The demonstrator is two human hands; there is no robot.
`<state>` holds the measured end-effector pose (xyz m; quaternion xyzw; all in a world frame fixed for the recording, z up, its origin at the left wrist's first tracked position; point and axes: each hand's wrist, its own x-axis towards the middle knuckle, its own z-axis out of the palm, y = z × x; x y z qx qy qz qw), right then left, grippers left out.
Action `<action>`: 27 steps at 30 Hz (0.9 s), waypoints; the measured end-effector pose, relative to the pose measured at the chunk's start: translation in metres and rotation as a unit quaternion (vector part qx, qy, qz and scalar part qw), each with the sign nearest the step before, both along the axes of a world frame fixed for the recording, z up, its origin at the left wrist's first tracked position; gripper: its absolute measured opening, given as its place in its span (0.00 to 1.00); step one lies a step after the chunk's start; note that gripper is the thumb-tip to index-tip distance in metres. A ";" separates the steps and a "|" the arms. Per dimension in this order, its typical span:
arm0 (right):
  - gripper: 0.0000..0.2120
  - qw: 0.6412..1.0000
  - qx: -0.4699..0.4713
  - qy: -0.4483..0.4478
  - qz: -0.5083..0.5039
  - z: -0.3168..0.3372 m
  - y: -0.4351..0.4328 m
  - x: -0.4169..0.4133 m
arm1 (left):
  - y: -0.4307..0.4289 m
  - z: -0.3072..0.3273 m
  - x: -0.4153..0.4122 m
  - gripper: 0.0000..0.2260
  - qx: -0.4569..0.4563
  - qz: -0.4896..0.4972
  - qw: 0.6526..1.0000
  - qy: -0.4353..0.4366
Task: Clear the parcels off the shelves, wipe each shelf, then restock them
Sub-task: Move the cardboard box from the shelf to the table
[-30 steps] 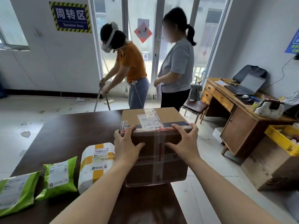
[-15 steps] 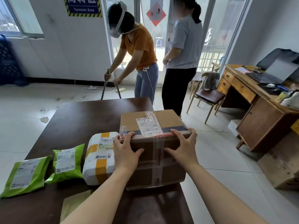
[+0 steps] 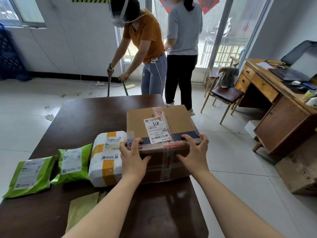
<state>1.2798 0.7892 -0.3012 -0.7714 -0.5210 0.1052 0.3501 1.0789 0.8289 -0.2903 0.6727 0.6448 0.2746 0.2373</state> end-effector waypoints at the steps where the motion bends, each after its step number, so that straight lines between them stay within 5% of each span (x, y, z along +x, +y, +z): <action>1: 0.35 1.000 -0.004 -0.007 -0.004 0.000 0.000 -0.001 | 0.000 0.000 0.000 0.27 -0.002 -0.001 1.000 0.004; 11: 0.29 0.989 -0.030 -0.146 0.004 0.016 -0.001 -0.020 | -0.006 0.014 -0.006 0.20 0.047 -0.013 0.995 0.089; 19: 0.20 0.990 0.012 -0.107 0.092 0.047 -0.012 -0.074 | -0.014 0.039 -0.043 0.11 0.128 -0.030 0.991 0.005; 27: 0.17 0.981 0.010 -0.090 0.174 0.056 -0.016 -0.155 | -0.026 0.041 -0.125 0.08 0.084 0.014 0.996 -0.025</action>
